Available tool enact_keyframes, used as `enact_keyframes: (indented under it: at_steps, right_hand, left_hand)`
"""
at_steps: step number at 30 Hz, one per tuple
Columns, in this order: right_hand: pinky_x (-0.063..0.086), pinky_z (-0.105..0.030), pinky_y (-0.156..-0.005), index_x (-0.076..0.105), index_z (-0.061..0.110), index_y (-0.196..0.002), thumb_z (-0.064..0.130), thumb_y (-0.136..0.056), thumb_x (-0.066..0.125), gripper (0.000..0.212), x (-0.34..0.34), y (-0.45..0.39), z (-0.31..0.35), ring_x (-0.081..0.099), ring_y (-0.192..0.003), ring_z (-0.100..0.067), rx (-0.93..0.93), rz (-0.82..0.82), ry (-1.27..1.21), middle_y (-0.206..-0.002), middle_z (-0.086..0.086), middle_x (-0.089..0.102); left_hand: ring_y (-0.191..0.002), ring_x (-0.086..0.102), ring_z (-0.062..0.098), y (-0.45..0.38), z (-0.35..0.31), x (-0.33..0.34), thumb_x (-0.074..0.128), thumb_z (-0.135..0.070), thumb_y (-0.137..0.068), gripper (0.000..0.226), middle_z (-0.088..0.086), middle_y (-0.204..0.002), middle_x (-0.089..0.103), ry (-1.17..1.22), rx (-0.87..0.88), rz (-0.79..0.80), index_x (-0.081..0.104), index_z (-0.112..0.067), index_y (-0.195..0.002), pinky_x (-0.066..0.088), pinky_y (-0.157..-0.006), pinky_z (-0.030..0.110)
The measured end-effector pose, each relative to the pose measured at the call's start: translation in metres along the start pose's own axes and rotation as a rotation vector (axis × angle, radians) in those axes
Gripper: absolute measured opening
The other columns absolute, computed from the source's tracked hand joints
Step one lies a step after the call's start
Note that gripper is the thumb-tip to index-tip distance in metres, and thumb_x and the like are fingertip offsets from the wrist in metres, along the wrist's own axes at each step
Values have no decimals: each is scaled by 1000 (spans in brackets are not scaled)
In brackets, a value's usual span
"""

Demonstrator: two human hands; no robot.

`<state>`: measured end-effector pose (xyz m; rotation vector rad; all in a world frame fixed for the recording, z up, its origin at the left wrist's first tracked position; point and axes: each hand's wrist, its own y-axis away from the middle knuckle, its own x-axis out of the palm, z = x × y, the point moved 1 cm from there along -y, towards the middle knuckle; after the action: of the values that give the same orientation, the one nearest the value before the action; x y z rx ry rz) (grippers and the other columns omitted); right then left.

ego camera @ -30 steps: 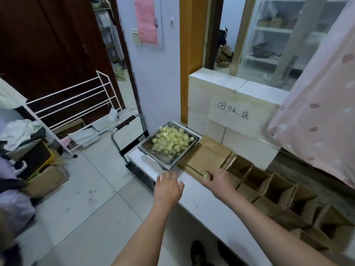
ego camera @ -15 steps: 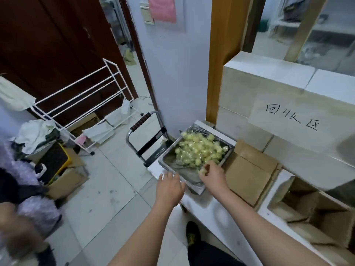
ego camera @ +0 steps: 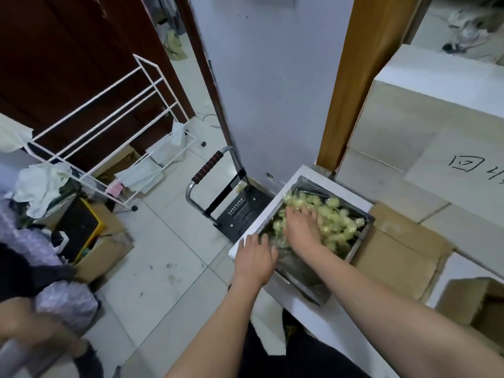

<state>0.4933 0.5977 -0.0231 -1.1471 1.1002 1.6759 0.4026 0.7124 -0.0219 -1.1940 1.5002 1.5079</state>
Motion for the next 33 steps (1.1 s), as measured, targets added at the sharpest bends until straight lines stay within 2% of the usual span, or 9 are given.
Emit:
enact_keyframes:
  at_steps: [4,8,13,15,19,23,26,30,33]
  right_hand:
    - [23,-49,-110,47,17,-121,14,-86,60,38,14,-26,13,47,-123,-27,29,70,150,-117,-4,67]
    - [17,-52,-116,53,18,-121,16,-84,64,39,21,-40,20,42,-129,-26,84,137,201,-121,-4,65]
    - [6,-53,-121,60,14,-128,14,-87,63,41,22,-42,40,27,-144,-29,158,204,268,-142,-9,49]
    - [7,-53,-121,64,12,-125,11,-87,61,38,20,-42,47,27,-143,-30,204,209,270,-145,-12,44]
    - [17,-48,-117,65,16,-113,7,-83,63,31,15,-46,56,44,-129,-27,304,197,164,-125,-7,60]
    - [22,-46,-110,55,17,-116,4,-82,50,36,11,-52,66,56,-113,-27,404,119,75,-106,-5,69]
    - [27,-42,-108,56,16,-123,16,-89,47,35,6,-51,68,55,-117,-25,493,51,4,-120,-6,65]
    - [26,-42,-117,46,16,-143,40,-95,50,54,-8,-25,45,38,-139,-28,630,28,-80,-153,-12,41]
    - [29,-41,-115,41,15,-147,43,-95,51,60,-28,8,14,37,-140,-31,745,-44,-141,-157,-15,34]
  left_hand:
    - [-127,45,29,-28,12,-6,31,-39,-104,47,12,-134,53,28,76,-13,47,-11,-138,27,-114,41]
    - [-136,38,30,-61,34,-14,29,-39,-105,49,15,-144,46,-13,150,29,44,-11,-141,24,-117,41]
    - [-138,37,32,-94,58,-25,26,-39,-106,50,17,-146,45,-75,268,89,41,-8,-143,25,-116,43]
    - [-135,39,31,-104,65,-30,26,-40,-106,51,16,-144,46,-92,303,100,40,-8,-143,27,-115,42]
    - [-129,43,32,-123,75,-38,26,-40,-105,50,15,-139,49,-92,366,108,44,-9,-140,29,-113,44]
    - [-129,43,32,-135,85,-37,24,-39,-105,49,16,-138,49,-111,400,130,44,-9,-139,29,-115,45]
    - [-130,42,32,-141,85,-36,25,-38,-105,49,16,-139,48,-105,435,149,44,-8,-140,28,-115,46]
    - [-135,39,33,-144,46,-47,25,-37,-106,50,15,-145,45,-74,567,140,40,-11,-145,26,-117,47]
    - [-139,36,32,-141,3,-61,26,-38,-105,51,16,-149,43,-74,705,130,41,-11,-146,25,-118,47]
